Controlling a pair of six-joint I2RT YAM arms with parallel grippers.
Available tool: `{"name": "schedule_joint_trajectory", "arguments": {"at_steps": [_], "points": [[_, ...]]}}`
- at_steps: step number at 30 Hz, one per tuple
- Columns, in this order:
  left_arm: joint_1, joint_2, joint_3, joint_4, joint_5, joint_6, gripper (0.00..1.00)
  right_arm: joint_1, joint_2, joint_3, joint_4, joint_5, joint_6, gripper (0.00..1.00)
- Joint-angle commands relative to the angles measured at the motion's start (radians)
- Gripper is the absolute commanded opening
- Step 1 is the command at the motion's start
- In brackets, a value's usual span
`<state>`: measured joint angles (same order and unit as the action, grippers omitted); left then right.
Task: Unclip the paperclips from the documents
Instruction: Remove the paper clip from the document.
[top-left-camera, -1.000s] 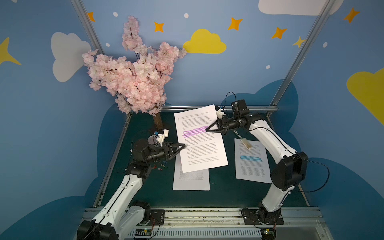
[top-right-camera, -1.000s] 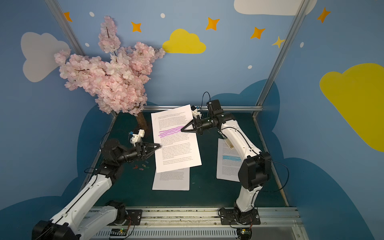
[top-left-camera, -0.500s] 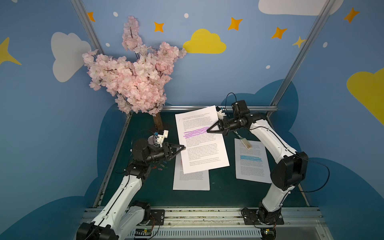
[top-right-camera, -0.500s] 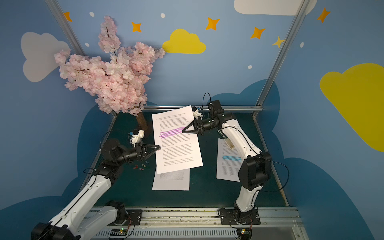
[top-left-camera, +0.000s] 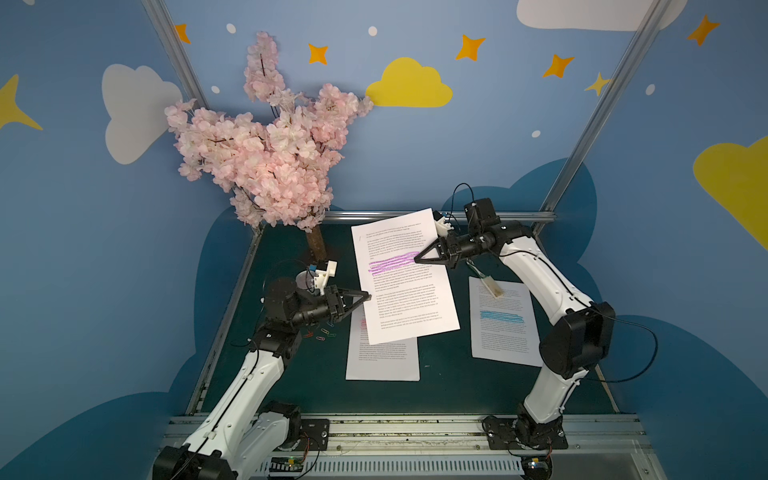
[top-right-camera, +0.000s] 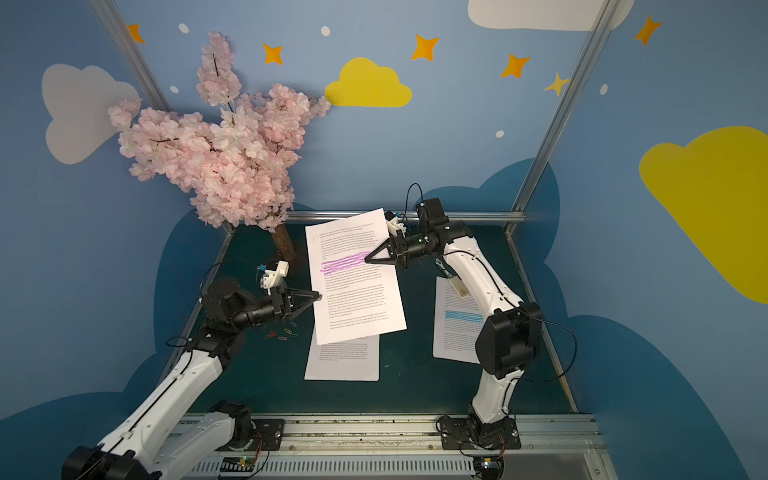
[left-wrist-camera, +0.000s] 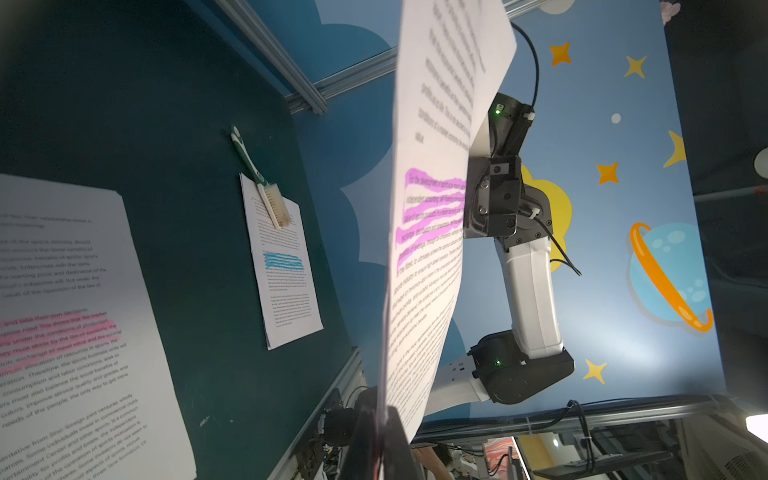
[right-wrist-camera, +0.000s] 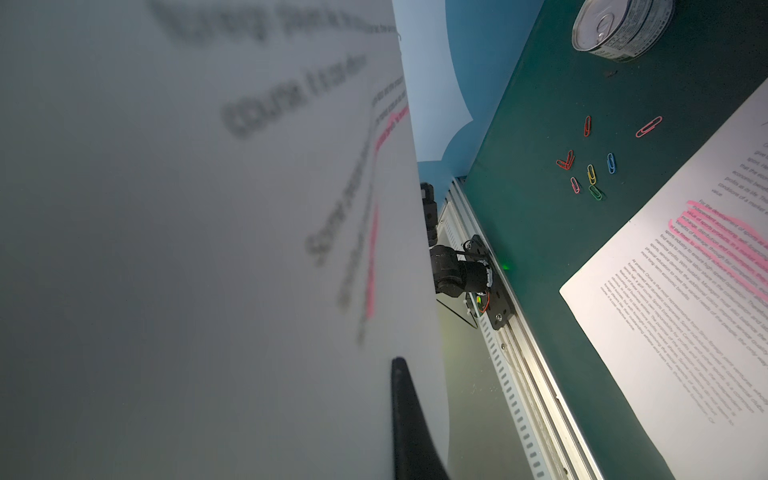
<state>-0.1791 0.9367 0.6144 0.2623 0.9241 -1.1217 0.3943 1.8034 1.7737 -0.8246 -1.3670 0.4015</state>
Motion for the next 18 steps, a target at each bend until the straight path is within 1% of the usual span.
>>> {"name": "schedule_joint_trajectory", "arguments": {"at_steps": [1,6,9,13,18], "points": [[-0.002,0.0,0.037,-0.031,0.015,0.037,0.02,-0.003,0.016,0.029,-0.016,-0.015,-0.025,0.0],[-0.002,0.004,0.045,-0.049,0.012,0.053,0.02,-0.003,0.02,0.035,-0.047,-0.015,-0.049,0.0],[0.001,0.004,0.043,-0.06,0.005,0.062,0.02,-0.005,0.024,0.044,-0.094,-0.01,-0.087,0.0],[0.019,-0.001,0.032,-0.099,-0.023,0.083,0.02,-0.012,0.018,0.043,-0.157,0.004,-0.137,0.0],[0.034,-0.008,0.019,-0.145,-0.055,0.106,0.02,-0.021,-0.006,0.032,-0.182,0.012,-0.165,0.0]]}}
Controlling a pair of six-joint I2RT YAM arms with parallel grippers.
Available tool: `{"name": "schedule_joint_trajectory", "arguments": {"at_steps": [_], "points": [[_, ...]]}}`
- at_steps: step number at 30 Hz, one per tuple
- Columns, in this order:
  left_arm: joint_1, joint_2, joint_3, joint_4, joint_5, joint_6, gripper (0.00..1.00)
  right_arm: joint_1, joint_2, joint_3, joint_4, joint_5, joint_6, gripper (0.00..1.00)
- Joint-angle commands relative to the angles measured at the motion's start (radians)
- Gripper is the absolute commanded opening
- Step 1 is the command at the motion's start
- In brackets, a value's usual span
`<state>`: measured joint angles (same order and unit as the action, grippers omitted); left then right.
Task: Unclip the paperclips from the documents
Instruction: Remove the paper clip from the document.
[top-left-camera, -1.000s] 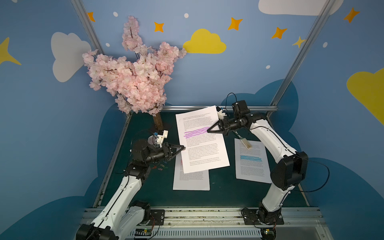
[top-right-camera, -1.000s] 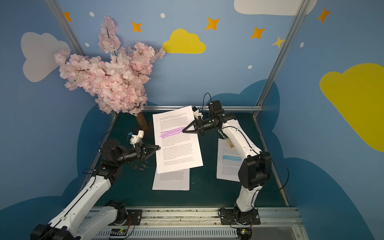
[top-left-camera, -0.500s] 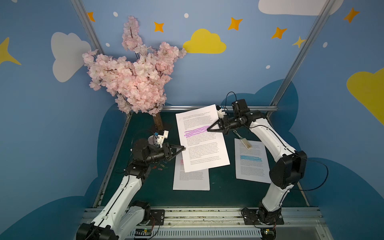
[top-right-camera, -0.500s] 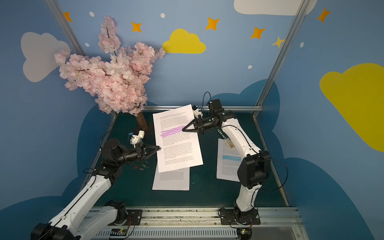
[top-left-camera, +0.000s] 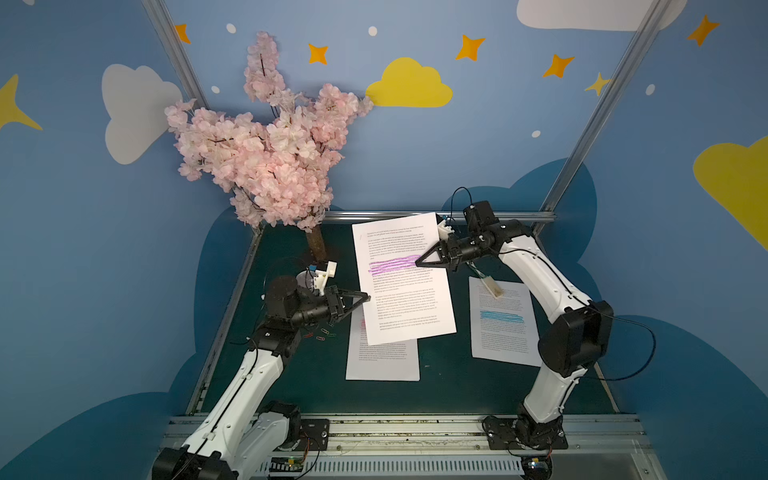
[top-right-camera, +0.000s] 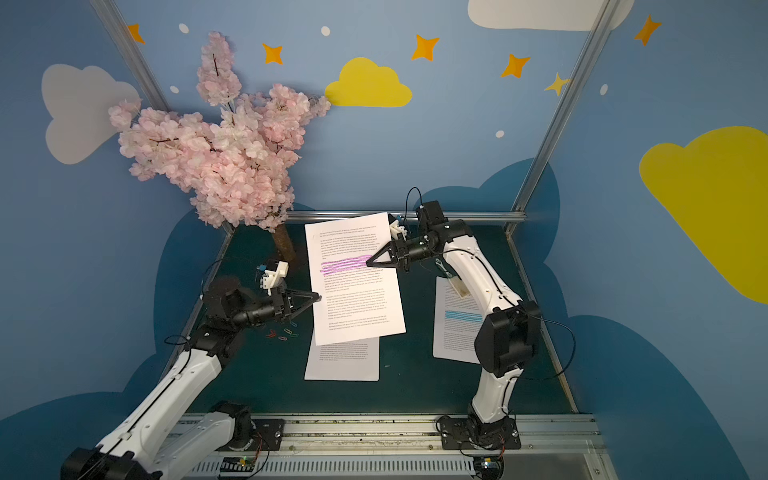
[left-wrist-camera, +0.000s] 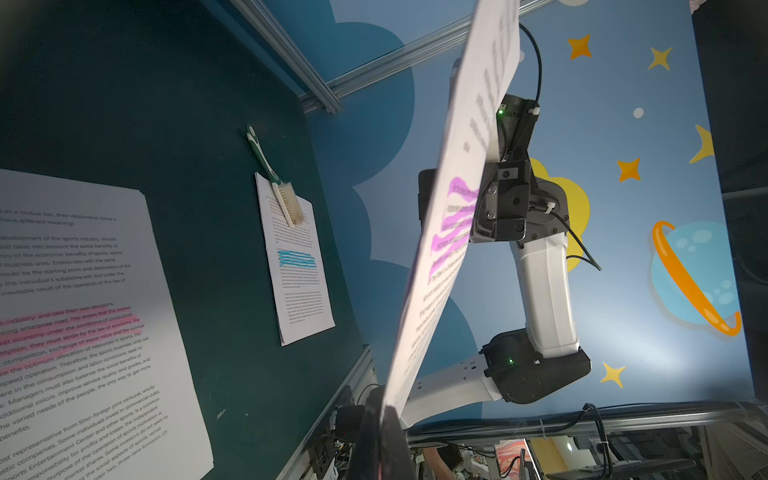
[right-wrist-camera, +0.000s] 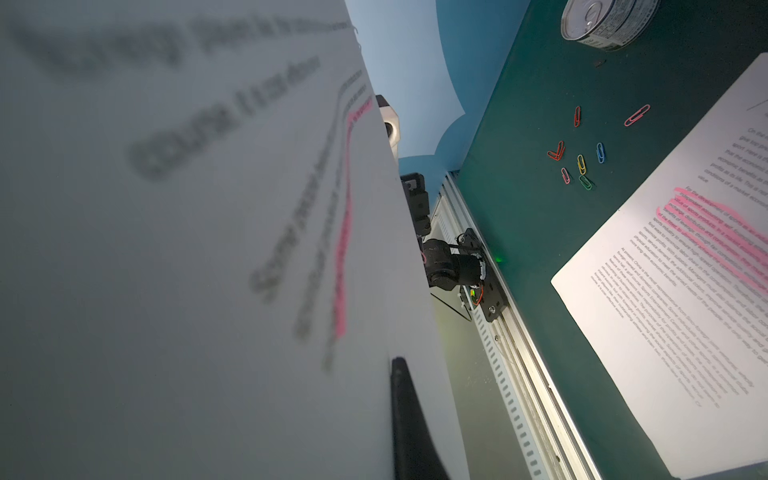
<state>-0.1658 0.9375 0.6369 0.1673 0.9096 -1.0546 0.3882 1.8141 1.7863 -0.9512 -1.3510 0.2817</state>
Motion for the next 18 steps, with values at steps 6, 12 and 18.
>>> {"name": "schedule_joint_trajectory", "arguments": {"at_steps": [6,12,18], "points": [[0.038,-0.022,-0.025,-0.061,-0.065,0.038,0.02,-0.022,-0.048,0.01,-0.066,-0.004,-0.058,0.0],[0.058,-0.035,-0.04,-0.081,-0.088,0.034,0.02,-0.023,-0.088,0.003,-0.071,0.01,-0.061,0.0],[0.063,-0.031,-0.042,-0.089,-0.097,0.035,0.02,-0.023,-0.132,-0.016,-0.079,0.022,-0.061,0.0]]}}
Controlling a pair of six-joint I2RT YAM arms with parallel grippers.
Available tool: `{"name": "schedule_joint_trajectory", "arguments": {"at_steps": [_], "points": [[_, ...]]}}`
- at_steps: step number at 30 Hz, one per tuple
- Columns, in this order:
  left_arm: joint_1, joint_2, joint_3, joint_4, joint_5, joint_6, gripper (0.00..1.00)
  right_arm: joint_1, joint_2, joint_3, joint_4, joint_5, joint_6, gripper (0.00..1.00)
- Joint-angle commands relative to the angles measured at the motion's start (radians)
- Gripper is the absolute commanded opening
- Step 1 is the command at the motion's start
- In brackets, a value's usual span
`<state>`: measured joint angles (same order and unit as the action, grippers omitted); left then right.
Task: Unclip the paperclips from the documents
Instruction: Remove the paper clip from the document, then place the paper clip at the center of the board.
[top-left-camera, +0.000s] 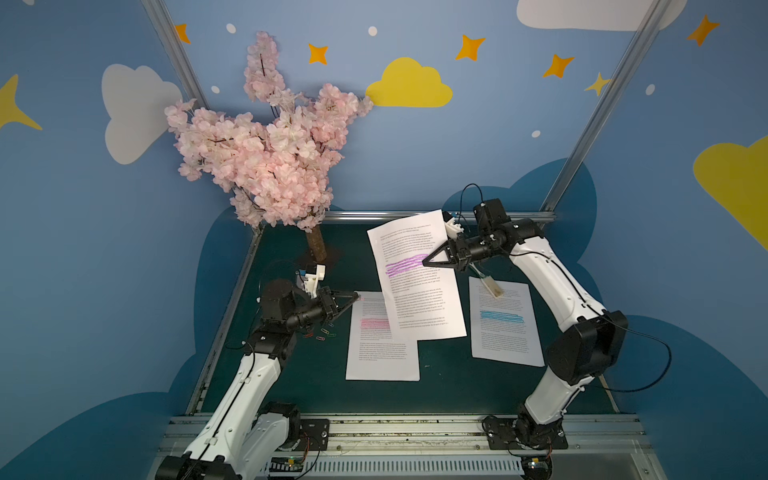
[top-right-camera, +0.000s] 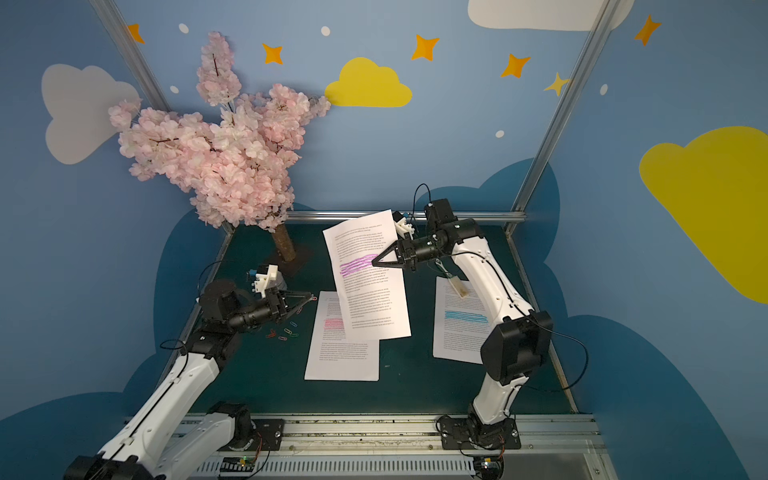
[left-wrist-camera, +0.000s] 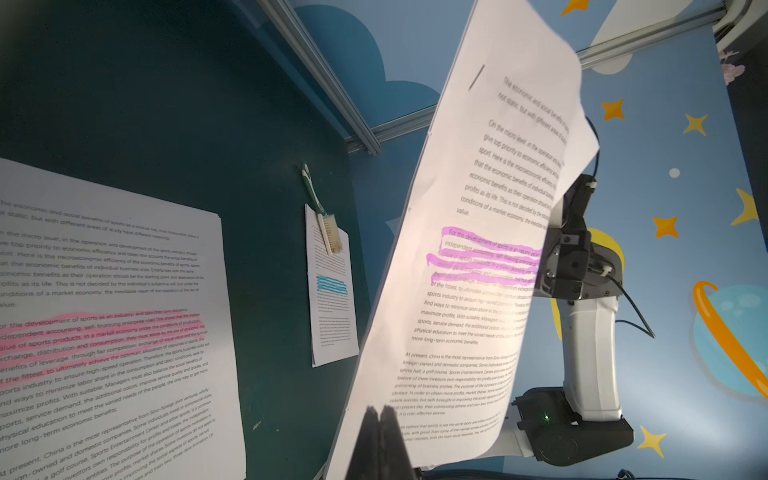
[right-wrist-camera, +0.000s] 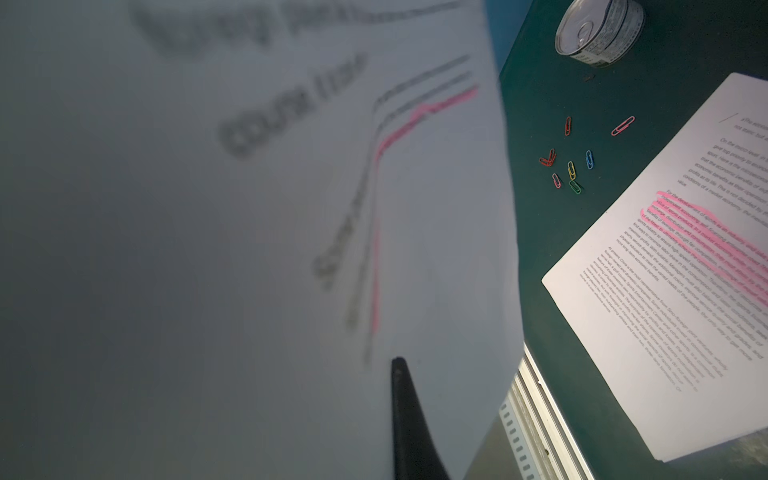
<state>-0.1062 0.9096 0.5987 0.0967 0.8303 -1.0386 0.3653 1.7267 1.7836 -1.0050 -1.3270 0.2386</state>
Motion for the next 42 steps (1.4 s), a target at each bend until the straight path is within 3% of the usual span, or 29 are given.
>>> {"name": "schedule_joint_trajectory", "arguments": {"at_steps": [1,5,9,11,15,20,25,33,35,37,38,40,42], "points": [[0.003,-0.001,-0.005,-0.018,-0.019,0.018,0.02,0.0,-0.051,-0.021,-0.023,-0.003,-0.015,0.0],[0.007,0.001,-0.013,-0.102,-0.066,0.046,0.02,0.0,-0.062,-0.055,-0.023,0.007,-0.017,0.0],[0.019,0.019,-0.007,-0.439,-0.275,0.201,0.02,0.0,-0.059,-0.108,-0.037,0.066,-0.02,0.0],[0.026,0.032,-0.032,-0.519,-0.359,0.258,0.02,-0.003,-0.051,-0.135,-0.044,0.113,-0.027,0.0],[0.038,0.038,-0.092,-0.583,-0.469,0.28,0.03,-0.018,-0.011,-0.149,-0.069,0.204,-0.025,0.0],[0.046,0.074,-0.148,-0.542,-0.517,0.287,0.03,-0.072,0.105,-0.083,-0.143,0.329,-0.049,0.0],[0.048,0.125,-0.18,-0.506,-0.564,0.312,0.04,-0.14,0.307,0.102,-0.261,0.443,-0.143,0.0],[0.048,0.216,-0.157,-0.456,-0.641,0.332,0.08,-0.24,0.706,0.585,-0.427,0.634,-0.217,0.0],[0.047,0.249,-0.153,-0.411,-0.656,0.328,0.14,-0.25,0.779,0.683,-0.446,0.663,-0.213,0.0],[0.048,0.276,-0.135,-0.397,-0.668,0.338,0.34,-0.253,0.816,0.727,-0.44,0.678,-0.204,0.0],[0.048,0.287,-0.121,-0.4,-0.676,0.344,0.45,-0.253,0.825,0.735,-0.432,0.695,-0.199,0.16],[0.048,0.299,-0.093,-0.423,-0.701,0.364,0.56,-0.25,0.825,0.737,-0.418,0.729,-0.189,0.48],[0.042,0.298,-0.058,-0.473,-0.761,0.367,0.64,-0.246,0.81,0.74,-0.416,0.799,-0.183,0.65]]}}
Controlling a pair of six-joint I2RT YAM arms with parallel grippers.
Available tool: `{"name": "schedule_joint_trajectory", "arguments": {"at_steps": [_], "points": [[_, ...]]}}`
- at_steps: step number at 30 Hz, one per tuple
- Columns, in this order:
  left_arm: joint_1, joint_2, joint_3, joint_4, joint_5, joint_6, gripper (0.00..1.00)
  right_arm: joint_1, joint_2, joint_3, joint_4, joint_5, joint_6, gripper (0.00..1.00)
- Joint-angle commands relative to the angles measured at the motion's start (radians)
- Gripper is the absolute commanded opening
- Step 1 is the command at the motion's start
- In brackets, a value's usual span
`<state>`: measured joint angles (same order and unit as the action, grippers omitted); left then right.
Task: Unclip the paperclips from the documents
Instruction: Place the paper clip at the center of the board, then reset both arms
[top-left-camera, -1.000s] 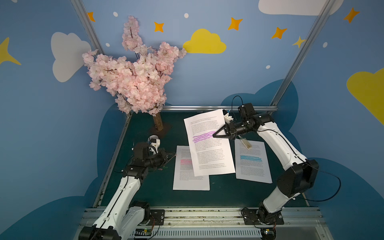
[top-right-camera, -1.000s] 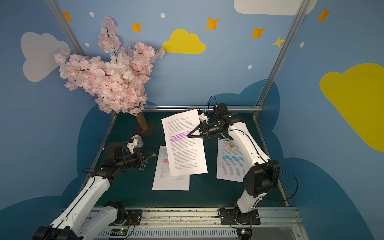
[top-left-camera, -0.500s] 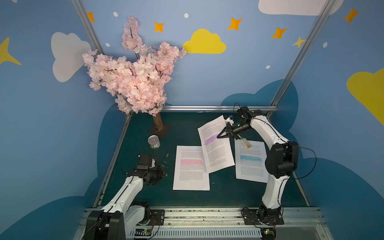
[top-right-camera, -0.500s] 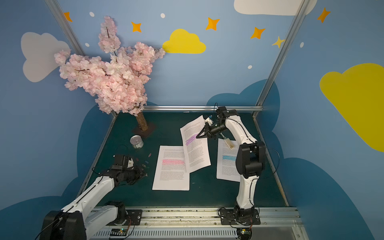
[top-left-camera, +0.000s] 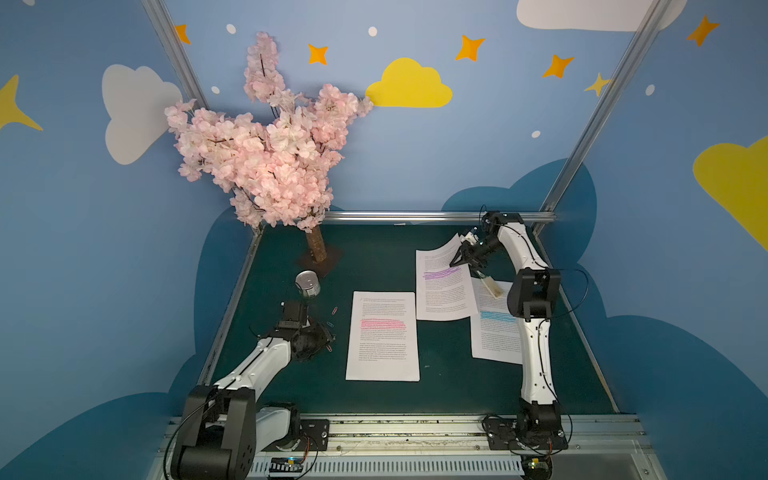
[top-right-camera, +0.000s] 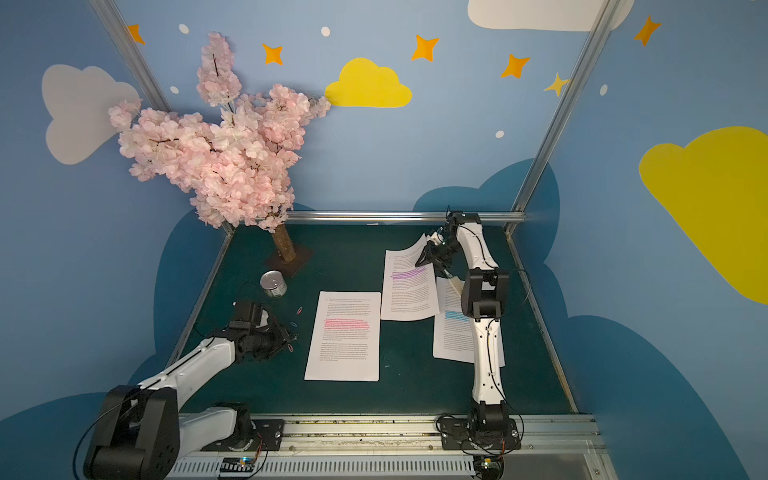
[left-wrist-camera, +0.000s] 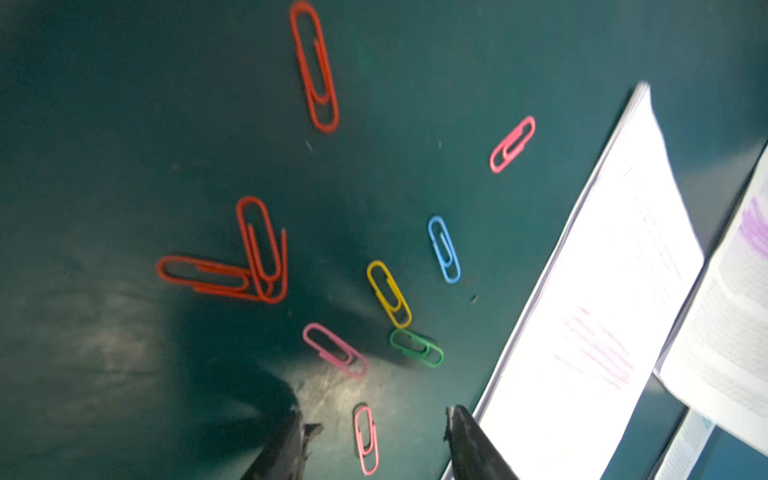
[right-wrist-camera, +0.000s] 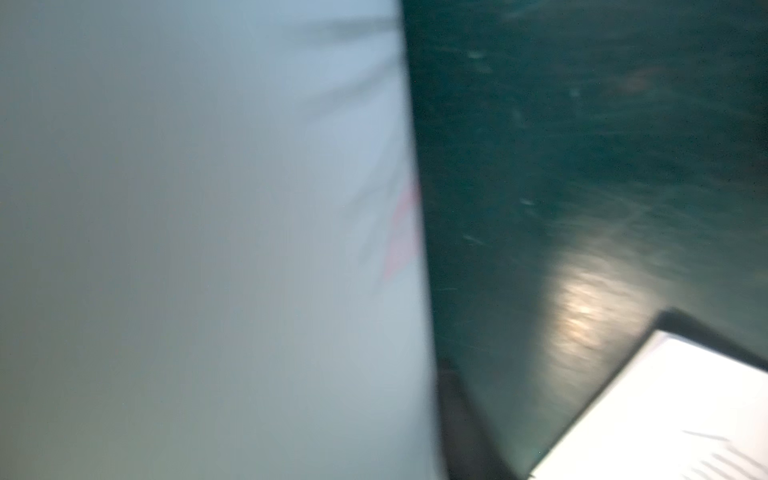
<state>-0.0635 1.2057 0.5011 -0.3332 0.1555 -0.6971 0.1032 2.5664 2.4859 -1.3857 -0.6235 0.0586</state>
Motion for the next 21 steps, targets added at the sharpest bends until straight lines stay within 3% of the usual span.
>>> {"name": "schedule_joint_trajectory", "arguments": {"at_steps": [1,9,14,16,21], "points": [[-0.005,-0.003,0.061,-0.07,-0.119,0.025,0.69,0.02,-0.047,0.038,-0.03,0.123,-0.01,0.93],[-0.04,-0.22,0.115,-0.121,-0.329,0.095,0.99,0.03,-0.31,0.022,0.044,0.334,0.019,0.94],[-0.037,-0.434,0.065,-0.053,-0.383,0.172,1.0,0.011,-0.55,-0.139,0.079,0.446,0.011,0.94],[-0.036,-0.479,0.044,-0.04,-0.369,0.22,1.0,-0.004,-0.657,-0.278,0.127,0.455,0.01,0.94],[-0.034,-0.457,-0.031,0.058,-0.294,0.324,1.0,-0.058,-0.982,-0.87,0.451,0.442,0.016,0.94]]}}
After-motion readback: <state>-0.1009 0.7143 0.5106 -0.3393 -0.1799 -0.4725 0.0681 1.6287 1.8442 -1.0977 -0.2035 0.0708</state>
